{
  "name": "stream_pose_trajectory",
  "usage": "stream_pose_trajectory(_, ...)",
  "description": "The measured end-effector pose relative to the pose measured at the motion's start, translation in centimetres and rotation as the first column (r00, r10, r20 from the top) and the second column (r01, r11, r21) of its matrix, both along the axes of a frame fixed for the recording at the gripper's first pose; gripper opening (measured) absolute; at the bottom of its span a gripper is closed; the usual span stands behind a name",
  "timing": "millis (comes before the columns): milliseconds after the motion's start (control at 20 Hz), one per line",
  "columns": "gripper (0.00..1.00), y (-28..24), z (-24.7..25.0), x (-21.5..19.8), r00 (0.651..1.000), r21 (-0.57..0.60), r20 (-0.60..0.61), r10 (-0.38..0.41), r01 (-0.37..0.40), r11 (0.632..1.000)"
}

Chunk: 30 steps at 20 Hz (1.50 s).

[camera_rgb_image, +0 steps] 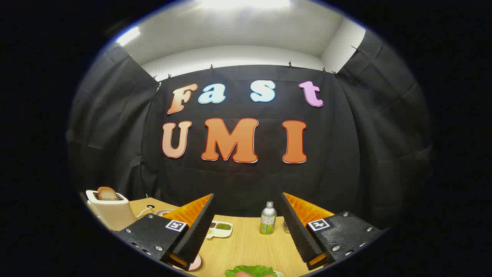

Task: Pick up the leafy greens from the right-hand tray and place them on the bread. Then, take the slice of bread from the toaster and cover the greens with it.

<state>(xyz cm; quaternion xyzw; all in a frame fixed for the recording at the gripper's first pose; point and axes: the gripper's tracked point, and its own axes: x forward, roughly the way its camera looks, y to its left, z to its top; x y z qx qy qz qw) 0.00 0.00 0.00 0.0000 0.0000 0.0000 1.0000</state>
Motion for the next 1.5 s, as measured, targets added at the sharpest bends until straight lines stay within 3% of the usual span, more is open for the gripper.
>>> stream_pose_trajectory(800, 0.99, -0.9, 1.1, -0.2, 0.999, 0.086, 0.047, 0.016, -0.02, 0.996)
stream_pose_trajectory(1500, 0.98, -2.6, -0.7, -0.7, 1.0, 0.05, -0.011, -0.001, 0.001, 0.999)
